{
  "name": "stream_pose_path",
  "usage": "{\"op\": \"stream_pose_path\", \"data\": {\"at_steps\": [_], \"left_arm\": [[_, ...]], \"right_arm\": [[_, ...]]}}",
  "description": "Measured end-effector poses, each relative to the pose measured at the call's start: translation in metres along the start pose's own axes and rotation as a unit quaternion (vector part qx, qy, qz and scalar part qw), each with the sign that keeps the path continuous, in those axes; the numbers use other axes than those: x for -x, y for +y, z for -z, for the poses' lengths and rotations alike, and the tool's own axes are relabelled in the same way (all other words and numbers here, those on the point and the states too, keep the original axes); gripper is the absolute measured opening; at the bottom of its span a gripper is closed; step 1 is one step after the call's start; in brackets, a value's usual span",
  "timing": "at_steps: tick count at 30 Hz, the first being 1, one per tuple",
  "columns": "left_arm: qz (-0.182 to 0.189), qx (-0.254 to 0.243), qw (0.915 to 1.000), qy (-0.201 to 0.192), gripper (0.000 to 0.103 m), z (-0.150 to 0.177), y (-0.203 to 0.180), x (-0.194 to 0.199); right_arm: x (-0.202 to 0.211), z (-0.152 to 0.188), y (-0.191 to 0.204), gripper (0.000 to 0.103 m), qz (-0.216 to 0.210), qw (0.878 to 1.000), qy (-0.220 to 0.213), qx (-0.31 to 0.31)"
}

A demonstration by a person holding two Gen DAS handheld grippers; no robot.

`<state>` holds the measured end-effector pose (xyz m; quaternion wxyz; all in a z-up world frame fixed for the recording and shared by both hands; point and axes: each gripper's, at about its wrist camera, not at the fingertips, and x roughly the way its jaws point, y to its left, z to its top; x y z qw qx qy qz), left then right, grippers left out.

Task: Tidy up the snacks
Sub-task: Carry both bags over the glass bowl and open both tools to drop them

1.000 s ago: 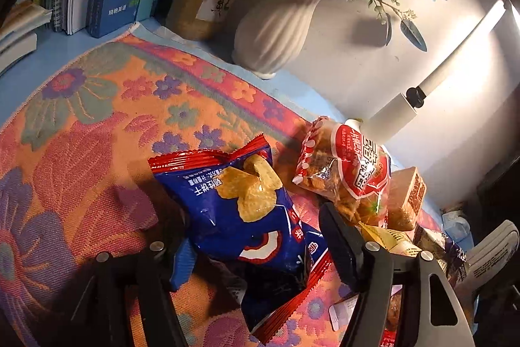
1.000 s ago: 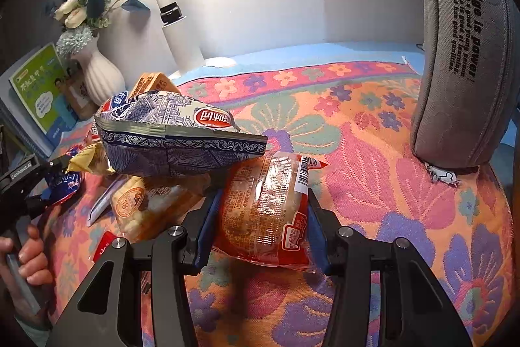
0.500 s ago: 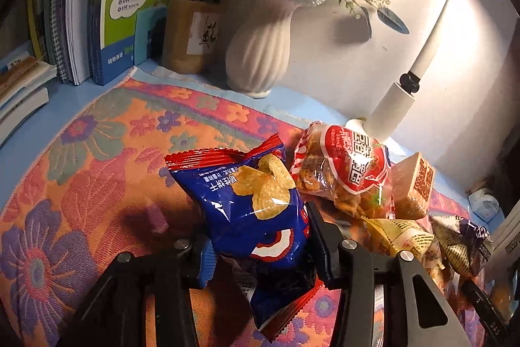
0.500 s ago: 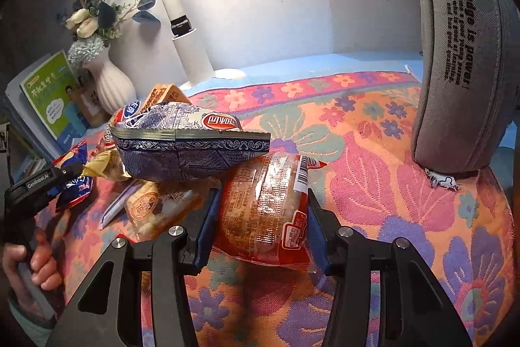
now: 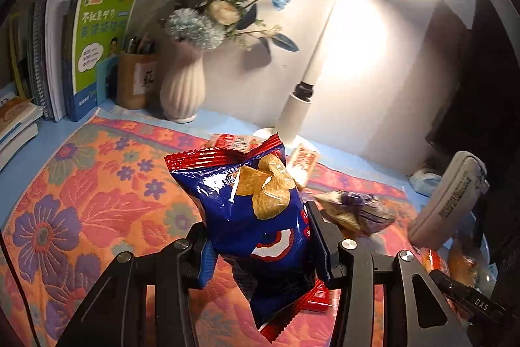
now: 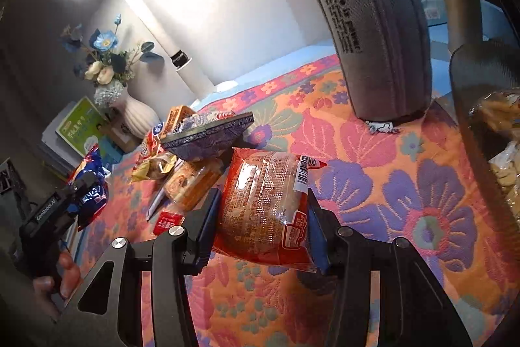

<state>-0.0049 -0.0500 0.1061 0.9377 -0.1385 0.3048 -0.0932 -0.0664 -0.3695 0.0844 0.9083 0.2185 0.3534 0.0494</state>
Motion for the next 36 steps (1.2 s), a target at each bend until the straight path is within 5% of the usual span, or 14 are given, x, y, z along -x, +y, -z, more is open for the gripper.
{"op": "stream_pose_path", "data": {"at_steps": [7,13,19,27,36], "left_arm": [[0.043,-0.049,0.9977,-0.018,0.046,-0.003,-0.080,0.027],[0.100,-0.106,0.9886,-0.036,0.046,-0.002,-0.164,0.048],[0.157,-0.154,0.9754,-0.015,0.046,0.020,-0.249,0.047],[0.206,-0.222,0.9521,0.042,0.046,0.076,-0.353,0.024],[0.236,-0.253,0.9345,0.083,0.046,0.111,-0.399,0.006]], "right_arm": [[0.064,-0.011,-0.015,0.047,0.006,0.998,-0.054,-0.006],[0.119,-0.016,-0.065,0.047,0.009,0.991,-0.118,-0.061],[0.171,-0.024,-0.118,0.048,0.092,0.974,-0.185,-0.090],[0.196,-0.030,-0.182,0.048,0.142,0.964,-0.188,-0.122],[0.190,-0.023,-0.219,0.048,0.145,0.964,-0.163,-0.154]]}}
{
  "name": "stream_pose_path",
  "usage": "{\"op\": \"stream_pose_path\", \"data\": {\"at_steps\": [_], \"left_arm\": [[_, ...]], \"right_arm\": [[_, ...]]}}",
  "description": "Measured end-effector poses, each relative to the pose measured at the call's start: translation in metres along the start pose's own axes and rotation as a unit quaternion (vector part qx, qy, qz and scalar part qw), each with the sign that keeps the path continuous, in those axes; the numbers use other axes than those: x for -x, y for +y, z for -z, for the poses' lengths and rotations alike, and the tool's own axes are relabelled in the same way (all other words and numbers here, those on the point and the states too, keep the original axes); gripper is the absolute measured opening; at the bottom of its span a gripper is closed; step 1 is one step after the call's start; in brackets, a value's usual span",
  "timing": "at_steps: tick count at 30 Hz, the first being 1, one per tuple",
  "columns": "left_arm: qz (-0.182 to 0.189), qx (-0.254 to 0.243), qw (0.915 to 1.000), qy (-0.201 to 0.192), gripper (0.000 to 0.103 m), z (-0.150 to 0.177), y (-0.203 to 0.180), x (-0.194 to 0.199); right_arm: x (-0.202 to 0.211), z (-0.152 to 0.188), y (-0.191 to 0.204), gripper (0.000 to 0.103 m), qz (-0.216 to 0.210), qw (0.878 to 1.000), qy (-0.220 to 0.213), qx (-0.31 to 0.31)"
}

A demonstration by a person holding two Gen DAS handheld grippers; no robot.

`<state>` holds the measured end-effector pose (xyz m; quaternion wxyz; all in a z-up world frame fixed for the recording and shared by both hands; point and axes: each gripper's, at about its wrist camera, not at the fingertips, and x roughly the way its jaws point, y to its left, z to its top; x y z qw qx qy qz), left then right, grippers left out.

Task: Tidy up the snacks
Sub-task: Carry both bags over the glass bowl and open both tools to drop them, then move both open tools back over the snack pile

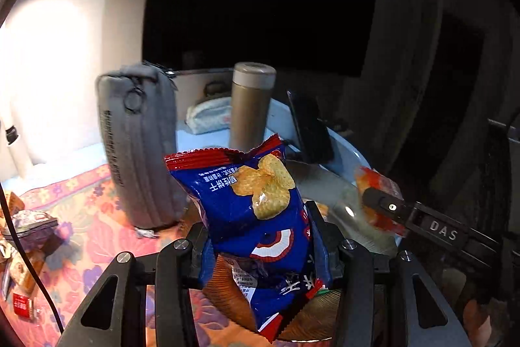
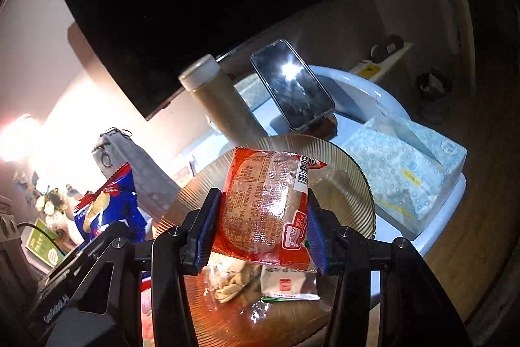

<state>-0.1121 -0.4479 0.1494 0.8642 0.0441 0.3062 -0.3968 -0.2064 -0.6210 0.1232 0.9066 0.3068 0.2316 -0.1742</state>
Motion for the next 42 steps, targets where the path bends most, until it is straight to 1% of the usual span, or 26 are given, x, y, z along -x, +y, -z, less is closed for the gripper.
{"op": "stream_pose_path", "data": {"at_steps": [2,3,4,5,6,11,15,19,23,26,30,34,38,42], "left_arm": [[0.013,-0.001,0.9999,0.008,0.047,0.002,-0.004,-0.007],[0.016,0.000,0.9998,0.009,0.052,0.003,-0.005,-0.009],[0.017,0.002,0.9998,0.008,0.064,0.003,-0.004,-0.008],[0.014,0.004,0.9999,0.007,0.071,0.003,-0.003,-0.009],[0.011,0.008,0.9999,0.000,0.077,0.003,-0.001,-0.007],[0.005,0.027,0.9996,-0.010,0.077,0.004,0.022,0.008],[-0.002,0.053,0.9985,-0.016,0.077,0.005,0.045,0.022],[-0.006,0.073,0.9971,-0.021,0.077,0.010,0.065,0.038],[-0.024,0.083,0.9958,-0.031,0.077,0.018,0.086,0.060],[-0.041,0.099,0.9934,-0.040,0.077,0.025,0.109,0.079],[-0.067,0.132,0.9876,-0.053,0.077,0.037,0.149,0.109],[-0.093,0.167,0.9791,-0.070,0.077,0.052,0.191,0.139],[-0.124,0.201,0.9677,-0.088,0.077,0.069,0.237,0.168],[-0.153,0.241,0.9536,-0.096,0.077,0.092,0.285,0.190]], "right_arm": [[-0.003,0.000,-0.004,0.050,0.000,1.000,0.004,-0.006],[-0.003,-0.001,-0.006,0.050,-0.001,1.000,0.004,-0.011],[-0.003,-0.001,-0.007,0.050,-0.002,1.000,0.005,-0.016],[-0.003,-0.001,-0.009,0.052,-0.004,1.000,0.007,-0.020],[-0.002,-0.002,-0.011,0.056,-0.008,1.000,0.008,-0.024],[0.005,-0.004,-0.007,0.056,-0.002,1.000,-0.003,-0.017],[0.006,0.000,0.004,0.056,-0.011,1.000,0.003,-0.014],[0.006,0.006,0.024,0.056,-0.021,1.000,0.012,0.003],[0.008,0.014,0.049,0.056,-0.034,0.999,0.018,0.031],[0.007,0.022,0.072,0.056,-0.048,0.997,0.026,0.052],[0.001,0.036,0.103,0.056,-0.063,0.994,0.043,0.081],[-0.009,0.054,0.137,0.056,-0.080,0.988,0.068,0.115],[-0.025,0.074,0.171,0.056,-0.098,0.978,0.100,0.153],[-0.049,0.101,0.195,0.056,-0.122,0.967,0.135,0.181]]}}
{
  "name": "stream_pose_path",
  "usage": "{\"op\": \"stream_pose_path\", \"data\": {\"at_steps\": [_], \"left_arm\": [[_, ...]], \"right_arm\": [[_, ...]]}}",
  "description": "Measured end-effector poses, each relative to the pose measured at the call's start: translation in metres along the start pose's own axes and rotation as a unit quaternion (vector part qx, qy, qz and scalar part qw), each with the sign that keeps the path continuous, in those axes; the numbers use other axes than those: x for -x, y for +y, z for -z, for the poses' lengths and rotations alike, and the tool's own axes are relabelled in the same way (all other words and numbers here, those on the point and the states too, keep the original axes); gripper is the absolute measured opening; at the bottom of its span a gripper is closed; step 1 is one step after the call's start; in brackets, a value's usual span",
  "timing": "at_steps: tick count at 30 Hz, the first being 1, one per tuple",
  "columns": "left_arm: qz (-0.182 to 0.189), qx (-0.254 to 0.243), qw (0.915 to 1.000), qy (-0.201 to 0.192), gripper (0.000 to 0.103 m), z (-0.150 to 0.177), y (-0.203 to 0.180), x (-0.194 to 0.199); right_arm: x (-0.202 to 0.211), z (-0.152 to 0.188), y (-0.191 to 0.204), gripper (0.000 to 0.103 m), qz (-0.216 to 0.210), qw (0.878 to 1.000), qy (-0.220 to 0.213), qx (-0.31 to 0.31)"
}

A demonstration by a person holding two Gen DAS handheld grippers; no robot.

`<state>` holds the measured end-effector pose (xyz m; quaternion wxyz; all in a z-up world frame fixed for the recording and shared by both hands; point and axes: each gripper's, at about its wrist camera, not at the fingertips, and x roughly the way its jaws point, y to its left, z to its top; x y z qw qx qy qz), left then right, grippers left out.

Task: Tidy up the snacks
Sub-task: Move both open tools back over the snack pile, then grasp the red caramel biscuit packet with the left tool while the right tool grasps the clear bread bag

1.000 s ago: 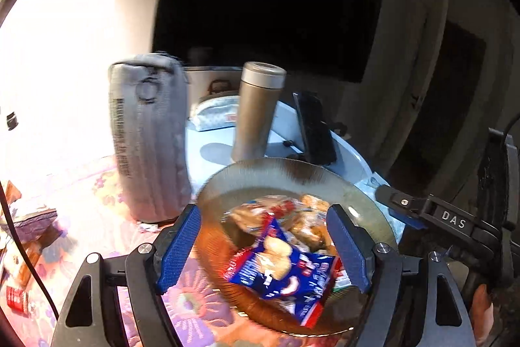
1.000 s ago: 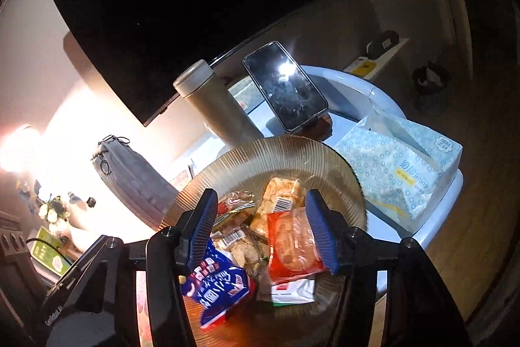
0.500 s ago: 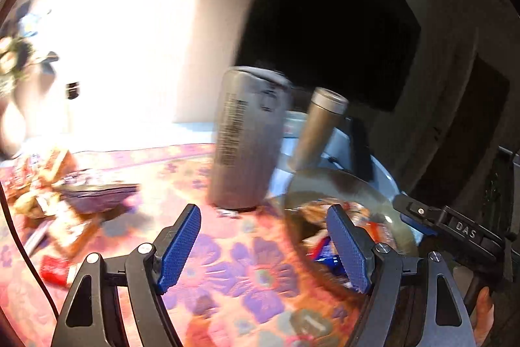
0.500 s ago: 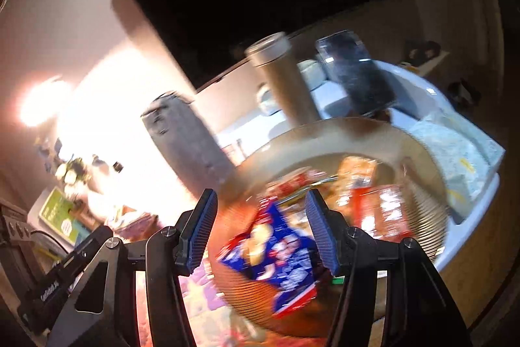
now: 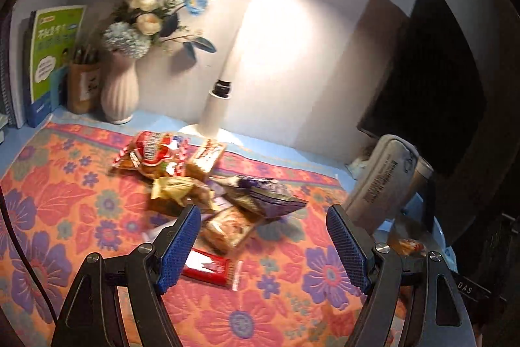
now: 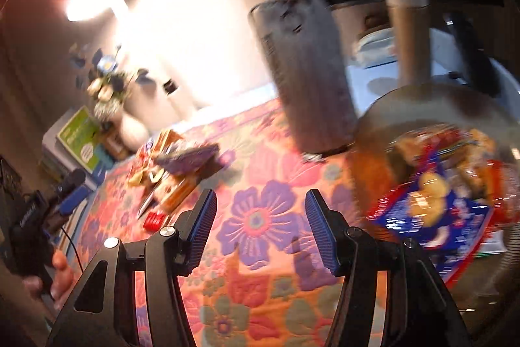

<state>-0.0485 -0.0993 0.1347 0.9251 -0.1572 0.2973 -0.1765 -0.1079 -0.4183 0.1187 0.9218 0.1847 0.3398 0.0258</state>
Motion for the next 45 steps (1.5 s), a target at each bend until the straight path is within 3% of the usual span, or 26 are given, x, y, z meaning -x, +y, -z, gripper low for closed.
{"op": "stream_pose_path", "data": {"at_steps": [6,10,13,15,16,27,29,32,35,38,40,44,45], "left_arm": [[-0.066,0.032,0.9971,0.021,0.077,0.016,0.071,-0.022],[-0.083,0.051,0.9945,0.038,0.077,0.033,0.100,-0.039],[-0.079,0.069,0.9929,0.055,0.077,0.046,0.113,-0.053],[-0.062,0.087,0.9905,0.086,0.071,0.048,0.119,-0.063],[-0.056,0.085,0.9916,0.080,0.071,0.047,0.119,-0.062],[-0.020,0.079,0.9937,0.077,0.071,0.047,0.115,-0.059],[-0.005,0.065,0.9942,0.085,0.073,0.048,0.107,-0.060],[0.028,0.013,0.9936,0.108,0.084,0.053,0.074,-0.063],[-0.019,-0.064,0.9904,0.121,0.084,0.059,0.037,-0.074],[-0.065,-0.111,0.9793,0.156,0.084,0.064,0.018,-0.099],[-0.070,-0.113,0.9747,0.180,0.084,0.065,0.016,-0.112],[-0.091,-0.124,0.9698,0.189,0.084,0.065,0.013,-0.121],[-0.094,-0.128,0.9690,0.189,0.080,0.066,0.012,-0.122]], "right_arm": [[-0.058,0.031,0.020,0.056,-0.021,0.999,0.041,0.027],[-0.082,0.043,0.027,0.056,-0.014,0.997,0.071,0.040],[-0.095,0.051,0.026,0.056,-0.006,0.995,0.090,0.043],[-0.094,0.051,0.028,0.059,-0.004,0.995,0.084,0.050],[-0.094,0.051,0.030,0.064,-0.006,0.995,0.085,0.056],[-0.103,0.053,0.044,0.072,0.025,0.990,0.093,0.101],[-0.104,0.054,0.044,0.072,0.027,0.990,0.094,0.103],[-0.104,0.054,0.045,0.074,0.026,0.989,0.095,0.106],[-0.104,0.053,0.044,0.074,0.023,0.990,0.094,0.103],[-0.102,0.052,0.041,0.074,0.012,0.991,0.093,0.091],[-0.100,0.049,0.038,0.074,0.004,0.992,0.095,0.081],[-0.100,0.037,0.036,0.074,-0.032,0.993,0.106,0.038],[-0.100,0.032,0.039,0.074,-0.042,0.993,0.108,0.029]]}}
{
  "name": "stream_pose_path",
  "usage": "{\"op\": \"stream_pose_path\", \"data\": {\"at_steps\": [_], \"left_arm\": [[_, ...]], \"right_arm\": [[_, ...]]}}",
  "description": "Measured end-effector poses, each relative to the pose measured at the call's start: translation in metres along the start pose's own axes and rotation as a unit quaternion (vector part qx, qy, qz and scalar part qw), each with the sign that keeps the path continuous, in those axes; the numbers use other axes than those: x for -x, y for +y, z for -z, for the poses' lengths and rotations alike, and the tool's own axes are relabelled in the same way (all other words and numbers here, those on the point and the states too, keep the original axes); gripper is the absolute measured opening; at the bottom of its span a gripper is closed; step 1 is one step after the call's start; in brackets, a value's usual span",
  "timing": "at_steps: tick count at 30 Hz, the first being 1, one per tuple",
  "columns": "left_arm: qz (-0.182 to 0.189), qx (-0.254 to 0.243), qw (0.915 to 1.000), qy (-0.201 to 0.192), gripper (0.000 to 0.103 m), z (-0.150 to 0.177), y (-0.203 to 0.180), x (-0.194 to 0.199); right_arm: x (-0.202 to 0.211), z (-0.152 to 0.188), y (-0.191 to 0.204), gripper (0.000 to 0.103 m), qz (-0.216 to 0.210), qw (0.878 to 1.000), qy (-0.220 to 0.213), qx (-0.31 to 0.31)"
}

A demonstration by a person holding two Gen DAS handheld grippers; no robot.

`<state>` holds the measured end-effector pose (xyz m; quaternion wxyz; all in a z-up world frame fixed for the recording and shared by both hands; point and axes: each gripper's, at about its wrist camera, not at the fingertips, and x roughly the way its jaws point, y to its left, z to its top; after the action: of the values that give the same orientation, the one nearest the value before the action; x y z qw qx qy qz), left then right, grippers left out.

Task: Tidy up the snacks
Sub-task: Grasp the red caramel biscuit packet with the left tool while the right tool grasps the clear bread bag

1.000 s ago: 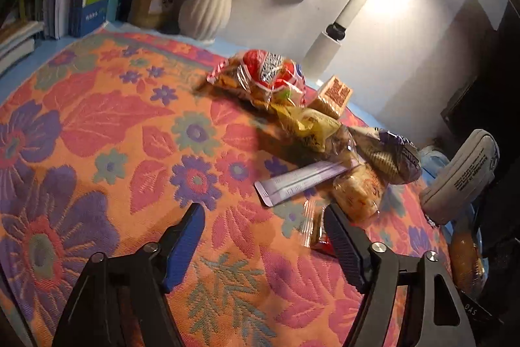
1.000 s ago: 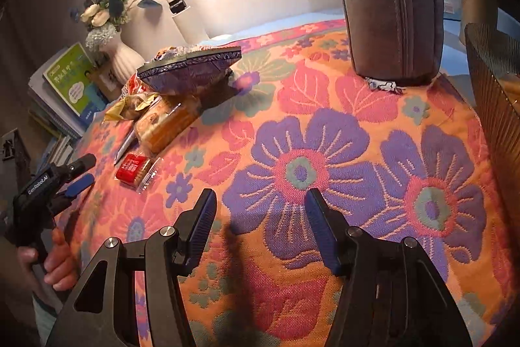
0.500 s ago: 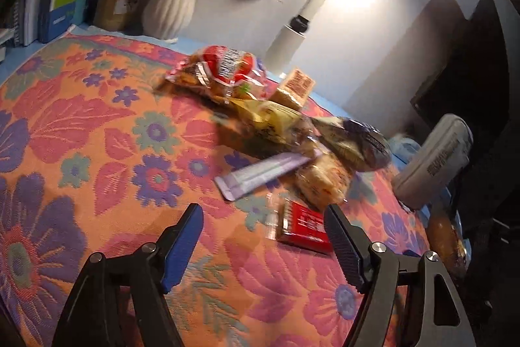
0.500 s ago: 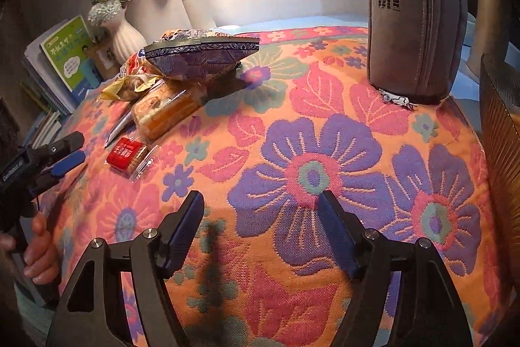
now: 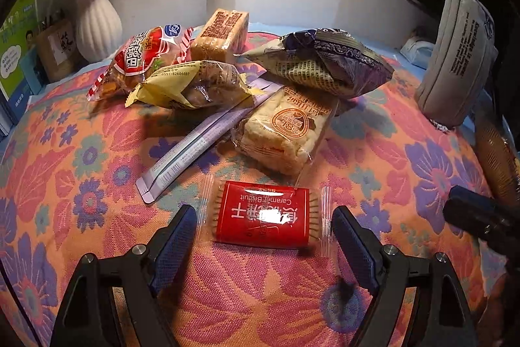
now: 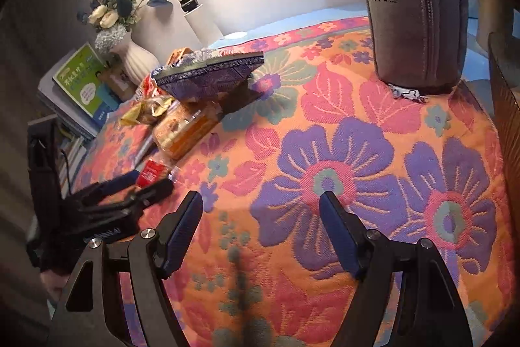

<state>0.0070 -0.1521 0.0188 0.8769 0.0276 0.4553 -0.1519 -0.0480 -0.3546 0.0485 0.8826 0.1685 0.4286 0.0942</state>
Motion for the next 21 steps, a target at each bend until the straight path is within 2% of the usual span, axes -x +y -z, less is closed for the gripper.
{"op": "stream_pose_path", "data": {"at_steps": [1,3,8,14,19,21], "left_arm": [[-0.004,-0.004,1.0000,-0.001,0.074,0.001,0.000,0.001],[-0.006,-0.008,0.9999,-0.004,0.071,0.002,0.005,0.005],[0.023,-0.006,0.9997,-0.001,0.071,0.012,0.041,0.019],[0.016,-0.043,0.9989,0.004,0.074,0.031,0.061,0.031],[0.023,-0.055,0.9982,0.007,0.076,0.038,0.071,0.039],[0.027,-0.060,0.9978,0.008,0.077,0.042,0.075,0.044]], "right_arm": [[0.000,-0.005,0.005,0.074,-0.004,1.000,0.000,-0.001],[-0.004,-0.012,0.020,0.074,0.005,1.000,0.001,0.010],[-0.041,-0.018,0.062,0.074,0.014,0.999,0.032,0.037],[-0.089,-0.027,0.097,0.074,0.006,0.998,0.052,0.040],[-0.106,-0.030,0.110,0.072,0.057,0.995,0.040,0.066],[-0.102,-0.031,0.101,0.065,0.070,0.995,0.032,0.060]]}}
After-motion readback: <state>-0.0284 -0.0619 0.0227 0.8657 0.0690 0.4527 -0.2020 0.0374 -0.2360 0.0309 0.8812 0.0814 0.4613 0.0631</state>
